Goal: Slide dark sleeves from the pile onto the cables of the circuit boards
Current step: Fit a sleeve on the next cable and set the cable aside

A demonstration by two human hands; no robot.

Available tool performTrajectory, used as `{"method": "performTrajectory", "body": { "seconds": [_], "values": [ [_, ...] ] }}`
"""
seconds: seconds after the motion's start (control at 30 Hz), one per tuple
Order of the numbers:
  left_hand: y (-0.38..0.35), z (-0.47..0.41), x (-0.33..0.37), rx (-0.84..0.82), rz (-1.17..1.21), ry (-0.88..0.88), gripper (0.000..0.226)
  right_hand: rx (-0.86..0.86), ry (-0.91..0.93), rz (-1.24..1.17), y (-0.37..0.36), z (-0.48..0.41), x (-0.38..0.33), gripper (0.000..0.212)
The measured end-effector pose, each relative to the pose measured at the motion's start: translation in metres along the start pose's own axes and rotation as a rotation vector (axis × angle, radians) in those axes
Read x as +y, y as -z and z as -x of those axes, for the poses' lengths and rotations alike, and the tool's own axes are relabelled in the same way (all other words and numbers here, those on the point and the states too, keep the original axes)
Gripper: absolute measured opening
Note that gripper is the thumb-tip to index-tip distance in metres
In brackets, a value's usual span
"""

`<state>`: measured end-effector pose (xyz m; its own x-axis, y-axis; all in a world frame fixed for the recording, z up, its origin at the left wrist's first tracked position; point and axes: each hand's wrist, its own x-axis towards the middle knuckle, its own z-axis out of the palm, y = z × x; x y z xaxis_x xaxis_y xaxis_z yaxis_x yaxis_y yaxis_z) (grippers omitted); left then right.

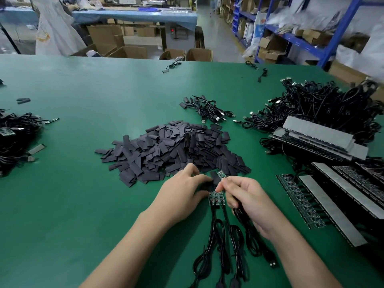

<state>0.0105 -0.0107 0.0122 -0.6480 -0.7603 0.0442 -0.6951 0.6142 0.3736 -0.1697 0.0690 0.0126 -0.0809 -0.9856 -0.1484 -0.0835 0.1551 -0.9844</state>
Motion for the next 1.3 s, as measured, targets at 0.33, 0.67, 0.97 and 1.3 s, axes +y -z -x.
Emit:
{"method": "performTrajectory", "body": {
  "seconds": [0.33, 0.67, 0.97, 1.3],
  "values": [
    [-0.003, 0.017, -0.008, 0.224, 0.391, 0.031, 0.019, 0.01, 0.085, 0.155, -0.003, -0.002, 0.006, 0.025],
    [-0.015, 0.03, -0.006, 0.13, 1.087, 0.055, 0.044, -0.038, 0.156, 0.143, -0.007, -0.004, 0.014, 0.02],
    [-0.018, 0.031, -0.001, 0.37, 0.603, -0.063, 0.031, 0.066, 0.16, 0.156, -0.01, -0.003, 0.016, 0.019],
    [-0.012, 0.033, -0.003, 0.485, 0.368, -0.133, 0.031, 0.02, 0.171, 0.097, -0.011, -0.001, 0.008, 0.031]
  ]
}}
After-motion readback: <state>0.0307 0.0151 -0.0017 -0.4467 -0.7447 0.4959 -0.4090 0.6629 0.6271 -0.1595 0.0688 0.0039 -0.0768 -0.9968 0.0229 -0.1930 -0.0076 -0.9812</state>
